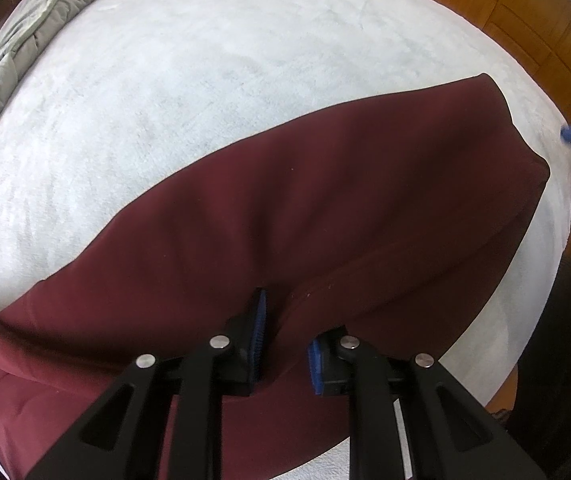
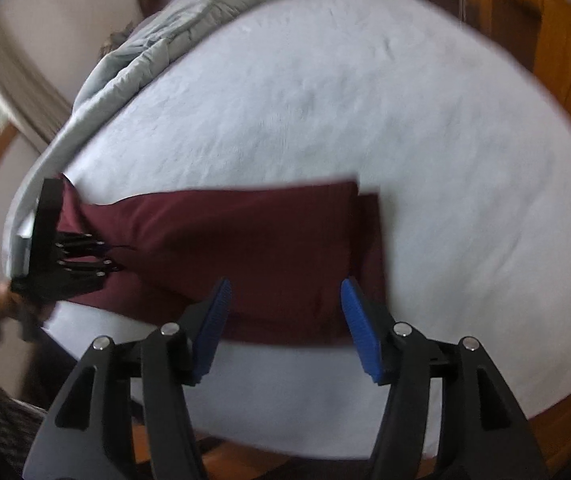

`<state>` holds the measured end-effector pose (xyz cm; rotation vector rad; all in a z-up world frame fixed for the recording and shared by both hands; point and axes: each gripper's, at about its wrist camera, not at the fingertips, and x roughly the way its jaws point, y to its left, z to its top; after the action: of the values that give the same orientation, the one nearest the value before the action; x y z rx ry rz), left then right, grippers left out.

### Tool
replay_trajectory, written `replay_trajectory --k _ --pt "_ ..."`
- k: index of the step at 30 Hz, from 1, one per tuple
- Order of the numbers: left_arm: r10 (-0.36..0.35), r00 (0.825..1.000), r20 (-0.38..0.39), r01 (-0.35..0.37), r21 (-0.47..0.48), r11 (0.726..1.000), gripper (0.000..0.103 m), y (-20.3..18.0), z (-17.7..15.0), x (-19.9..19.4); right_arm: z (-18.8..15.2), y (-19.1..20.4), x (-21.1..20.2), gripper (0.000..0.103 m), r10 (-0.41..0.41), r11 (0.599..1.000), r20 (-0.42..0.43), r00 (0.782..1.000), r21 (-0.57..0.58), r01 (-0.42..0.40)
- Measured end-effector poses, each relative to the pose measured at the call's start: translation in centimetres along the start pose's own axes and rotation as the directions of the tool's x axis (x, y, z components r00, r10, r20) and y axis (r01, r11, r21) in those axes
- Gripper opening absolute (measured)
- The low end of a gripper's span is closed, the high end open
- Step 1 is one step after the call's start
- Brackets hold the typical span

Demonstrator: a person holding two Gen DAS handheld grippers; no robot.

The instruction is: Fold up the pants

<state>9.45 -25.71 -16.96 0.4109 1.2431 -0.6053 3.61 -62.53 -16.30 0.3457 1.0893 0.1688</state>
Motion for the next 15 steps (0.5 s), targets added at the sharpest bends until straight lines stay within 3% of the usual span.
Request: replay_trajectory --k 5,10,15 --pt "-0.014 1.0 0.018 0.014 -0.032 0.999 0.019 0.5 -0.5 0.3 -2.2 -1.5 2.6 0.058 0.119 0.975 -0.083 0.989 0.199 -0.101" --pt "-0.022 0.999 0.042 0.024 -0.045 0.999 0.02 1.0 -1.1 0.4 -1.9 -1.4 4.3 0.072 0.179 0.944 -0.063 0.982 0.292 -0.154" --pt "-0.035 0.998 0.048 0.038 -0.06 0.997 0.02 1.7 -1.2 0.8 -1.2 -2.1 6.2 0.075 0.221 0.893 -0.074 0.973 0.416 -0.171"
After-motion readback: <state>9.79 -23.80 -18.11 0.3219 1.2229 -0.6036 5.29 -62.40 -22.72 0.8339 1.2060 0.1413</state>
